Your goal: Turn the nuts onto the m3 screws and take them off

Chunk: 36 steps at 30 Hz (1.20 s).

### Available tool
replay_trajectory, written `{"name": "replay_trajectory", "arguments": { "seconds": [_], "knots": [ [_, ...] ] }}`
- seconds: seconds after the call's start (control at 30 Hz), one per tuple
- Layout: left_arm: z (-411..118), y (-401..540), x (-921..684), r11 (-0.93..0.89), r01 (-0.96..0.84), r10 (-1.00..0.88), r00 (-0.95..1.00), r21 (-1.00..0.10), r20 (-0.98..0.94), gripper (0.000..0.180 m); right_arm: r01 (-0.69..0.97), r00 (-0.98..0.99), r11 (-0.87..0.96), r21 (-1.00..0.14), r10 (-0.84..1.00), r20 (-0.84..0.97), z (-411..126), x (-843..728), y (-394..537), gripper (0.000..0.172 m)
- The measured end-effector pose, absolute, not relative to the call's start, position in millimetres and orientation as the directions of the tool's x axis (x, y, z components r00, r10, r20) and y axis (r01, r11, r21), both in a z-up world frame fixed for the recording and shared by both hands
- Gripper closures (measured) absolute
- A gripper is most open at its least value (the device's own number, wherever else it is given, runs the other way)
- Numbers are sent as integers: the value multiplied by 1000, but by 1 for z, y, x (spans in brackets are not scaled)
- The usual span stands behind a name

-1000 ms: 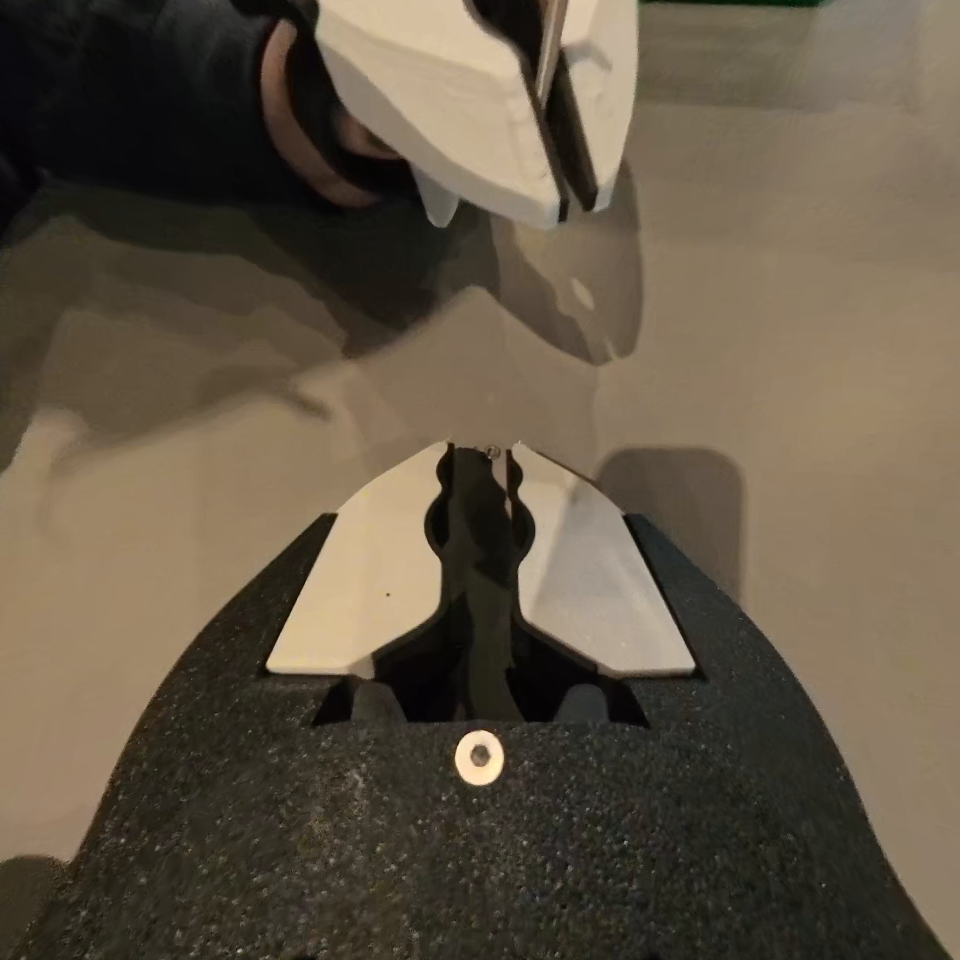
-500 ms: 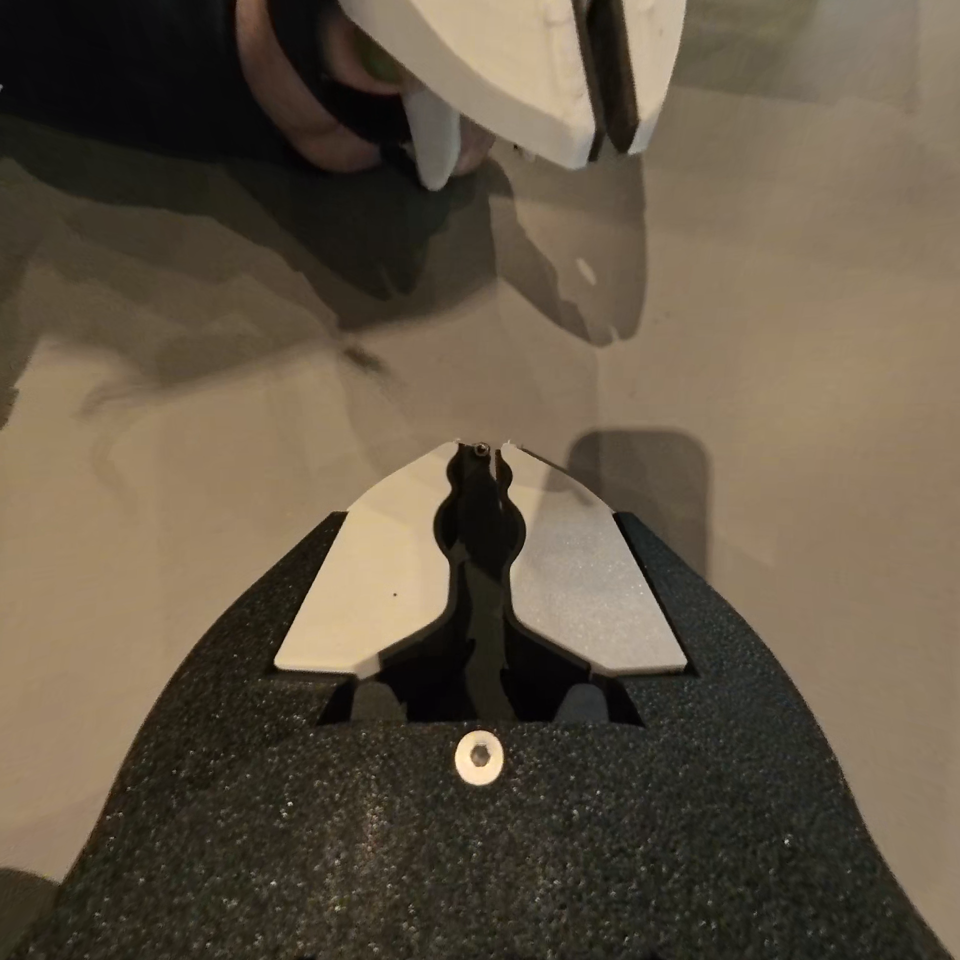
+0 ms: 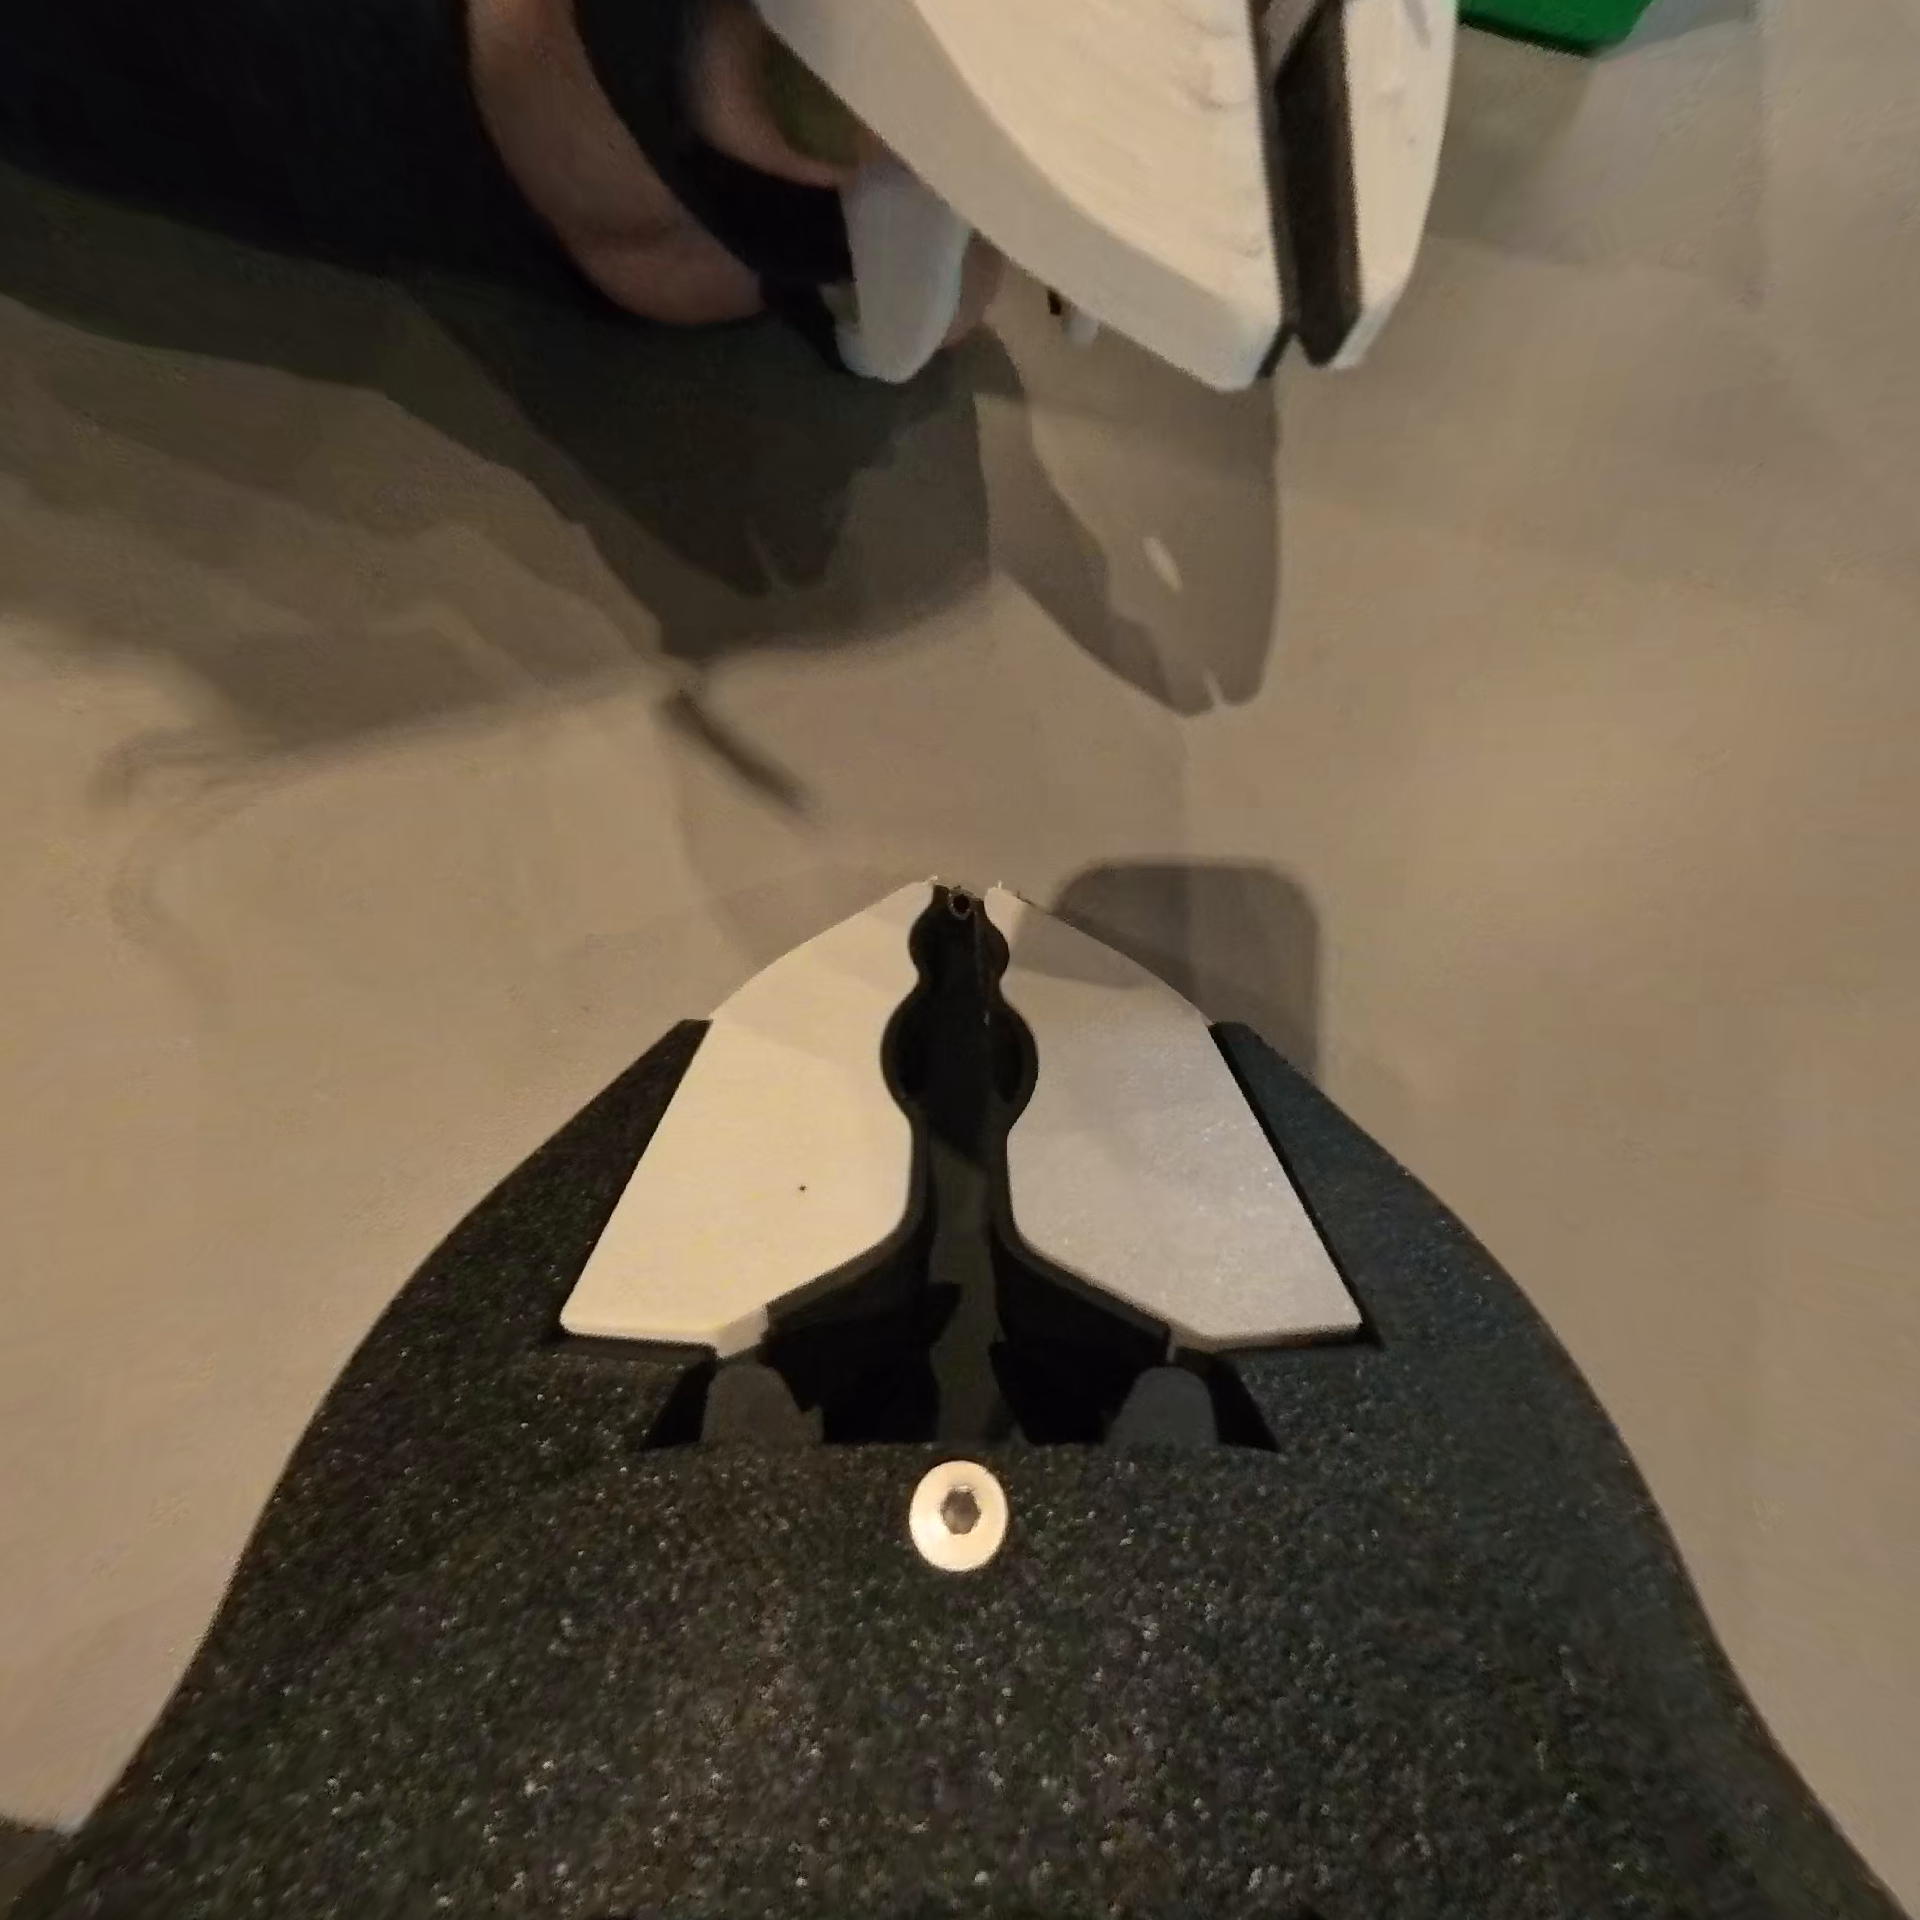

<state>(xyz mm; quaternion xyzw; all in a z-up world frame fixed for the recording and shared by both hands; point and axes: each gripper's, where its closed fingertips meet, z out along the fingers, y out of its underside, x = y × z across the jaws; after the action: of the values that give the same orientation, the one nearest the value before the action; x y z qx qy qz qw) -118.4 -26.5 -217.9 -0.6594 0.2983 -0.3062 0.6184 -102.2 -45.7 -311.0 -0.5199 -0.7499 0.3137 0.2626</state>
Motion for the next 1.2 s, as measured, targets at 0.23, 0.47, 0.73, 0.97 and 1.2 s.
{"name": "replay_trajectory", "arguments": {
  "seconds": [0.23, 0.47, 0.73, 0.97, 1.2],
  "knots": [
    [-218, -27, -118, -52, -26, -772, 635, -998, 24, 177, 609, -313, 280, -742, 945, 99, -311, -102, -46, 167],
    [-218, -27, -118, -53, -23, -773, 634, -998, 26, 177, 594, -301, 256, -763, 950, 84, -307, -103, -44, 168],
    [-221, -25, -118, -69, -38, -763, 646, -997, 28, 177, 535, -270, 179, -826, 962, 33, -292, -102, -41, 168],
    [-238, -26, -113, -138, -147, -762, 648, -979, 10, 177, 450, -228, 134, -883, 973, 31, -261, -94, -32, 168],
    [-254, -33, -99, -137, -287, -808, 586, -948, -60, 177, 357, -229, 139, -924, 972, 57, -225, -90, -35, 169]
  ]
}}
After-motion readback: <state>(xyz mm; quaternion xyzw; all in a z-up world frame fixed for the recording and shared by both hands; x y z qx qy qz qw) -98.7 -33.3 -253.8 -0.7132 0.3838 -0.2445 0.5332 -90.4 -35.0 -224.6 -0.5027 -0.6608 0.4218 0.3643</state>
